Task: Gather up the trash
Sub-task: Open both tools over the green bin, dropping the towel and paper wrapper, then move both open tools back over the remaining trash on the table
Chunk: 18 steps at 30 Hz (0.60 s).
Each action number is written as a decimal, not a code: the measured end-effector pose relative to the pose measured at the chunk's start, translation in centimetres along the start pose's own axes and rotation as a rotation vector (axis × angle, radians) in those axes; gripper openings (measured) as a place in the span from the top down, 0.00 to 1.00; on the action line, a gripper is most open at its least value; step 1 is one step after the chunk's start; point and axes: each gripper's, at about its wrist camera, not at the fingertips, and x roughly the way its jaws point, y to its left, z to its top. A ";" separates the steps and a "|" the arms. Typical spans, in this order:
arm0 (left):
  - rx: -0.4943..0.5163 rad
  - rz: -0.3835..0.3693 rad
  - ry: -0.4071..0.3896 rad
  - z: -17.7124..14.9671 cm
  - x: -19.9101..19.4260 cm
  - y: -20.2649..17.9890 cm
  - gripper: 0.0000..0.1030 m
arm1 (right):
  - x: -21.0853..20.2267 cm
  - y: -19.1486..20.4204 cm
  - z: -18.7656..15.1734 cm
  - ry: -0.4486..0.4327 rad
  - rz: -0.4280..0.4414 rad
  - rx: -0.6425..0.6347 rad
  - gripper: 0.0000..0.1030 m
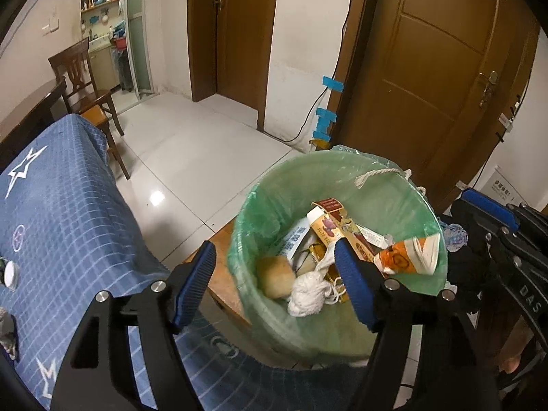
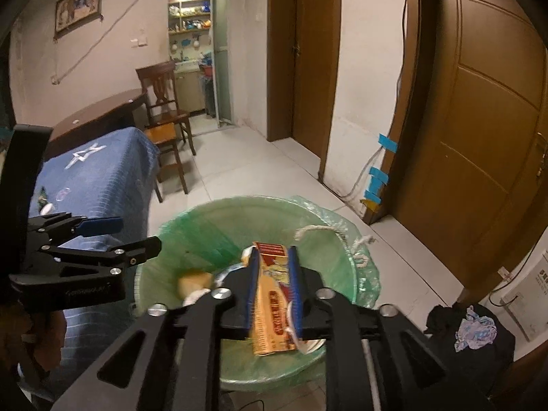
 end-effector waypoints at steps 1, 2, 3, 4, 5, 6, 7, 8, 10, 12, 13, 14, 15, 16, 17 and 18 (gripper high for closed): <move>0.001 0.005 -0.004 -0.2 -0.6 0.4 0.30 | -0.4 0.5 -0.1 -0.008 0.011 -0.007 0.65; 0.004 0.009 -0.008 -0.4 -1.1 0.8 0.30 | -1.0 1.4 -0.2 -0.022 0.028 -0.018 0.62; 0.006 0.012 -0.012 -0.6 -1.6 1.2 0.30 | -1.6 2.3 -0.4 -0.035 0.042 -0.027 0.58; 0.009 0.015 -0.016 -1.0 -2.3 1.9 0.30 | -2.0 3.0 -0.4 -0.045 0.056 -0.034 0.52; 0.012 0.019 -0.021 -1.3 -3.0 2.5 0.30 | -2.6 4.0 -0.4 -0.059 0.080 -0.041 0.49; 0.013 0.027 -0.027 -1.7 -3.9 3.2 0.30 | -3.1 5.0 -0.5 -0.069 0.105 -0.048 0.45; 0.013 0.032 -0.037 -2.1 -4.7 3.8 0.30 | -3.5 5.9 -0.5 -0.075 0.119 -0.058 0.43; 0.012 0.037 -0.046 -2.4 -5.5 4.5 0.30 | -3.9 6.9 -0.5 -0.081 0.134 -0.071 0.41; 0.011 0.045 -0.065 -3.2 -7.2 6.0 0.28 | -4.6 9.4 -0.4 -0.092 0.188 -0.092 0.36; 0.009 0.058 -0.079 -4.0 -9.0 7.6 0.27 | -5.0 11.4 -0.3 -0.093 0.246 -0.105 0.33; 0.015 0.061 -0.085 -4.5 -10.1 8.6 0.27 | -5.1 12.1 -0.1 -0.092 0.267 -0.109 0.32; 0.020 0.066 -0.090 -4.9 -10.9 9.4 0.27 | -5.2 12.8 -0.1 -0.092 0.288 -0.112 0.32; 0.021 0.078 -0.094 -5.5 -12.1 10.7 0.27 | -5.3 13.9 0.0 -0.088 0.320 -0.114 0.31; 0.020 0.083 -0.096 -5.9 -12.8 11.6 0.27 | -5.3 14.7 0.1 -0.084 0.342 -0.118 0.30; 0.016 0.083 -0.098 -6.4 -13.8 13.0 0.27 | -5.4 15.5 0.1 -0.084 0.356 -0.125 0.30; 0.008 0.095 -0.096 -6.9 -14.8 14.5 0.27 | -5.5 16.5 0.1 -0.084 0.371 -0.137 0.30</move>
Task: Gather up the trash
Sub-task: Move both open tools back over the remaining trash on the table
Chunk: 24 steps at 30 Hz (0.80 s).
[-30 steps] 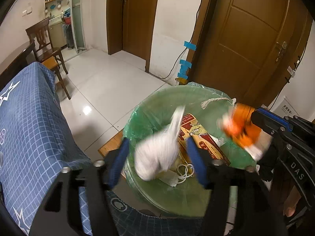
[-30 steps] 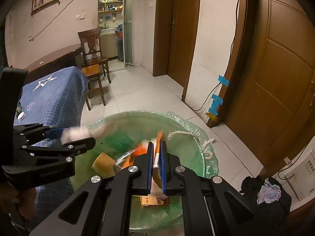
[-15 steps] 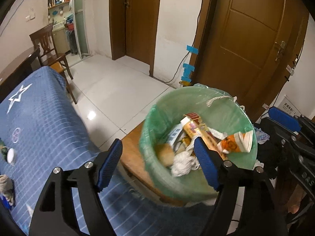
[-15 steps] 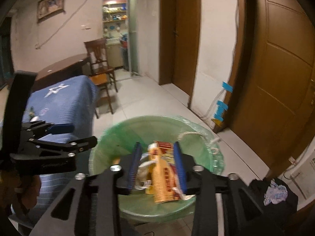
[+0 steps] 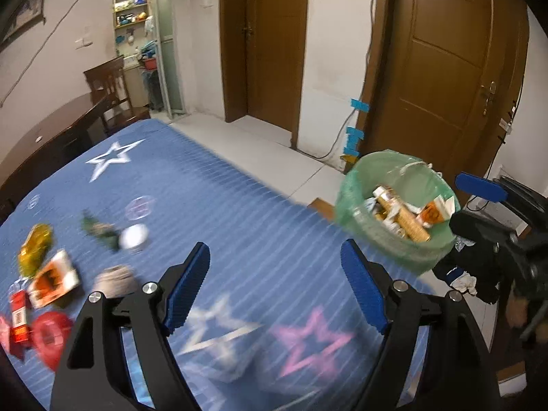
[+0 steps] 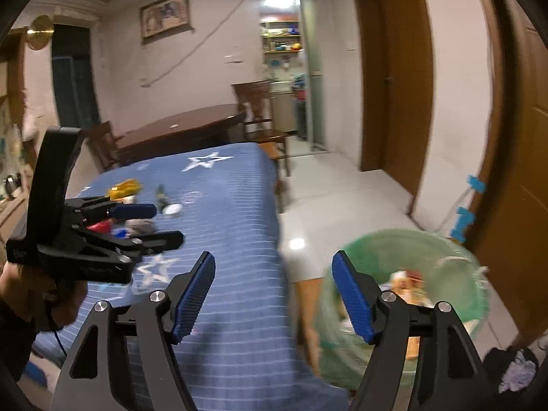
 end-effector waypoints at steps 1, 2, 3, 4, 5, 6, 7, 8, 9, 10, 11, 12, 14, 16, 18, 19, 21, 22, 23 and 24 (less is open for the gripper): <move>-0.005 0.020 0.001 -0.3 -0.6 1.1 0.27 | 0.1 0.6 0.1 0.001 0.011 -0.006 0.30; -0.010 0.039 0.004 -0.6 -1.3 2.6 0.27 | 0.4 1.5 0.3 0.002 0.029 -0.012 0.30; -0.016 0.052 0.009 -1.0 -2.0 4.2 0.27 | 0.7 2.5 0.5 0.003 0.044 -0.016 0.29; -0.026 0.060 0.012 -1.2 -2.6 5.5 0.27 | 0.8 3.1 0.4 0.004 0.053 -0.021 0.29; -0.044 0.072 0.014 -1.5 -3.3 7.4 0.27 | 1.1 3.9 0.4 0.007 0.065 -0.024 0.29; -0.063 0.085 0.017 -1.8 -4.0 9.2 0.27 | 1.5 4.7 0.6 0.012 0.082 -0.027 0.29; -0.074 0.090 0.020 -1.9 -4.4 10.4 0.27 | 1.7 5.3 0.6 0.015 0.093 -0.030 0.29; -0.101 0.090 0.028 -2.1 -4.9 12.6 0.27 | 2.1 6.1 0.8 0.022 0.106 -0.038 0.29; -0.123 0.095 0.037 -2.2 -5.2 14.7 0.27 | 2.6 7.1 1.0 0.029 0.119 -0.046 0.28; -0.137 0.105 0.044 -2.3 -5.3 16.1 0.27 | 2.9 7.6 1.1 0.033 0.130 -0.052 0.28; -0.153 0.116 0.057 -2.4 -5.3 17.9 0.27 | 3.3 8.4 1.2 0.038 0.146 -0.061 0.28; -0.164 0.120 0.069 -2.4 -5.2 19.1 0.27 | 3.7 9.3 1.4 0.044 0.154 -0.074 0.28; -0.198 0.102 0.111 -2.4 -4.4 22.2 0.27 | 4.5 10.3 1.7 0.053 0.167 -0.089 0.28; -0.214 0.101 0.140 -2.4 -3.2 24.2 0.27 | 5.3 11.0 1.9 0.062 0.177 -0.100 0.27; -0.224 0.097 0.180 -2.4 -1.4 25.5 0.27 | 6.2 12.0 2.1 0.075 0.187 -0.107 0.26; -0.222 0.085 0.193 -2.4 -0.8 25.9 0.27 | 6.5 12.2 2.2 0.079 0.189 -0.110 0.26; -0.202 0.048 0.227 -2.3 0.6 26.1 0.27 | 7.3 12.9 2.3 0.091 0.194 -0.118 0.25; -0.189 0.048 0.235 -2.3 1.0 26.3 0.27 | 7.6 13.2 2.4 0.095 0.195 -0.120 0.25; -0.170 0.047 0.249 -2.2 1.6 26.4 0.27 | 8.0 13.4 2.4 0.100 0.197 -0.122 0.25; -0.156 0.043 0.262 -2.2 2.1 26.4 0.27 | 8.4 13.6 2.4 0.108 0.199 -0.124 0.24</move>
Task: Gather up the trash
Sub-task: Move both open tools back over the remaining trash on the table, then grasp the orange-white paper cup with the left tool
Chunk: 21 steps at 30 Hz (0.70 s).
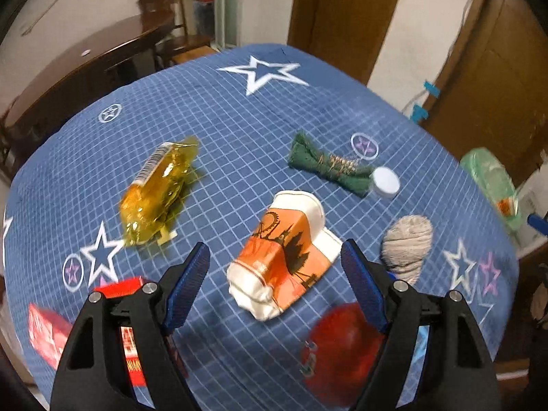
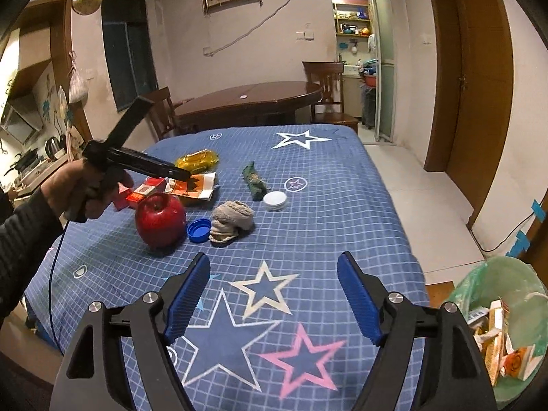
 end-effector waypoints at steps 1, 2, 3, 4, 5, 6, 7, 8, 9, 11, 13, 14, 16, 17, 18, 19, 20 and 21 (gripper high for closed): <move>0.008 0.003 0.008 0.1 0.3 0.1 0.27 | 0.7 0.3 0.1 0.006 0.002 -0.001 0.24; 0.017 0.010 0.018 0.3 0.8 0.1 0.27 | 1.2 0.5 0.2 0.011 0.005 -0.002 0.24; 0.023 0.011 0.024 0.4 1.1 0.2 0.27 | 1.8 0.8 0.4 0.017 0.008 -0.003 0.24; 0.031 0.009 0.033 0.6 1.5 0.1 0.27 | 2.1 0.8 0.5 0.019 0.012 -0.004 0.24; 0.038 0.013 0.041 0.7 2.0 0.0 0.27 | 2.5 1.0 0.7 0.023 0.016 -0.004 0.24; 0.044 0.018 0.049 0.8 2.4 -0.1 0.27 | 3.0 1.2 0.9 0.027 0.021 -0.006 0.24; 0.048 0.023 0.054 0.9 2.8 -0.1 0.27 | 3.4 1.4 1.0 0.029 0.024 -0.008 0.24; 0.050 0.026 0.060 0.9 3.3 -0.2 0.27 | 3.8 1.6 1.1 0.031 0.028 -0.009 0.24; 0.050 0.029 0.068 0.9 3.7 -0.2 0.27 | 4.4 1.8 1.3 0.034 0.036 -0.010 0.24; 0.051 0.036 0.069 0.7 4.3 0.0 0.33 | 5.0 1.9 1.6 0.039 0.047 -0.012 0.24; 0.044 0.024 0.073 0.6 4.7 0.2 0.39 | 5.9 2.1 2.0 0.047 0.063 -0.011 0.24; 0.038 0.014 0.065 0.6 4.7 0.2 0.44 | 6.4 2.2 2.2 0.053 0.069 -0.011 0.24; 0.032 0.006 0.054 0.4 4.6 0.2 0.49 | 7.4 2.3 2.7 0.065 0.076 -0.019 0.24; 0.032 0.010 0.047 0.4 4.6 0.2 0.50 | 7.9 2.4 3.1 0.069 0.080 -0.024 0.24; 0.032 0.013 0.039 0.3 4.7 0.1 0.50 | 8.4 2.4 3.6 0.073 0.085 -0.031 0.24; 0.030 0.014 0.033 0.1 4.5 0.1 0.51 | 8.8 2.6 3.9 0.075 0.086 -0.037 0.24; 0.026 0.015 0.023 0.0 4.5 0.1 0.52 | 9.3 2.6 4.5 0.076 0.086 -0.044 0.24; 0.022 0.017 0.016 -0.2 4.3 0.2 0.53 | 9.9 2.6 5.1 0.078 0.089 -0.051 0.25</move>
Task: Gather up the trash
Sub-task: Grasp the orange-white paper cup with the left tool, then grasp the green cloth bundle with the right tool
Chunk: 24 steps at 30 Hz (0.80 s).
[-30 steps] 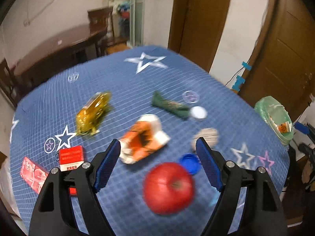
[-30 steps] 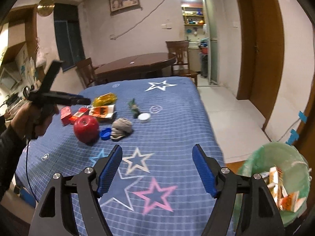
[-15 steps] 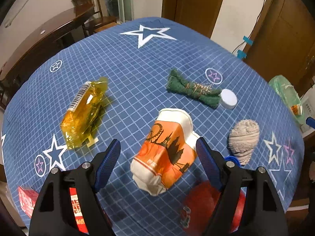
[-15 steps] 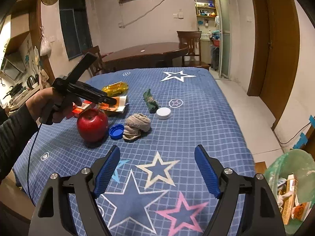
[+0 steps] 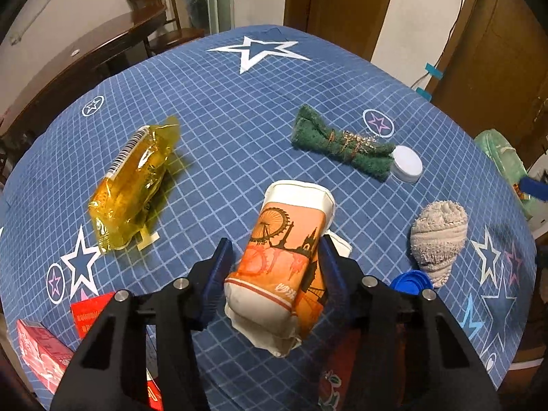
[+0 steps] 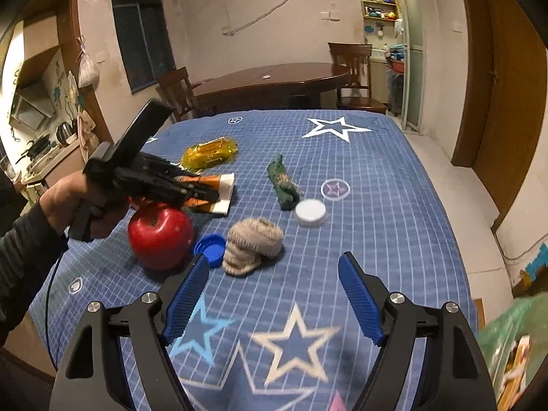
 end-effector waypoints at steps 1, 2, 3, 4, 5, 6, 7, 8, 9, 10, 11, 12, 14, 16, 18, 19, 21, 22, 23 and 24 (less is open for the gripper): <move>-0.011 0.001 -0.013 -0.1 -0.1 0.1 0.54 | 0.4 0.0 0.5 0.002 0.001 -0.004 0.29; -0.024 -0.001 -0.027 -0.3 -0.3 0.3 0.56 | 1.2 0.0 1.2 0.011 0.000 -0.010 0.32; -0.041 -0.002 -0.040 -0.5 -0.6 0.6 0.57 | 2.1 -0.1 1.8 0.023 -0.003 -0.018 0.38; -0.058 -0.002 -0.053 -0.9 -0.9 0.9 0.58 | 2.8 -0.1 2.2 0.031 -0.003 -0.024 0.46; -0.074 0.000 -0.062 -1.2 -1.2 1.2 0.59 | 3.9 -0.1 2.8 0.049 -0.006 -0.035 0.49; -0.087 0.005 -0.068 -1.4 -1.3 1.5 0.59 | 4.9 -0.1 3.4 0.064 -0.011 -0.046 0.53; -0.104 0.011 -0.077 -1.6 -1.4 1.8 0.59 | 6.0 0.1 3.9 0.077 -0.012 -0.058 0.54; -0.115 0.010 -0.081 -1.8 -1.5 2.0 0.59 | 6.9 0.2 4.4 0.089 -0.012 -0.069 0.54; -0.123 0.011 -0.085 -1.9 -1.5 2.1 0.59 | 7.7 0.3 4.7 0.100 -0.013 -0.075 0.54; -0.125 0.015 -0.088 -2.0 -1.5 2.0 0.59 | 8.9 0.4 5.4 0.119 -0.012 -0.084 0.54; -0.124 0.020 -0.089 -2.1 -1.6 2.1 0.59 | 9.7 0.4 5.8 0.131 -0.013 -0.092 0.54; -0.123 0.028 -0.089 -2.1 -1.7 2.0 0.59 | 10.7 0.5 6.3 0.144 -0.025 -0.101 0.54; -0.124 0.033 -0.087 -2.1 -1.7 2.0 0.59 | 12.2 0.5 7.1 0.169 -0.025 -0.107 0.54; -0.119 0.038 -0.084 -2.1 -1.6 1.9 0.59 | 13.7 0.5 7.9 0.191 -0.031 -0.120 0.54; -0.112 0.043 -0.078 -2.1 -1.6 1.9 0.58 | 15.1 0.9 8.5 0.220 -0.022 -0.137 0.54; -0.109 0.045 -0.076 -2.0 -1.6 1.9 0.58 | 15.5 1.1 8.6 0.227 -0.023 -0.145 0.54; -0.106 0.048 -0.074 -1.8 -1.3 1.6 0.58 | 16.7 1.6 8.8 0.256 -0.024 -0.157 0.54; -0.106 0.049 -0.073 -1.8 -1.3 1.6 0.58 | 17.1 1.7 8.8 0.263 -0.029 -0.163 0.54; -0.106 0.050 -0.072 -1.7 -1.3 1.5 0.58 | 17.5 1.9 8.8 0.268 -0.039 -0.173 0.54; -0.106 0.050 -0.072 -1.7 -1.2 1.5 0.57 | 18.0 1.9 8.8 0.274 -0.045 -0.178 0.54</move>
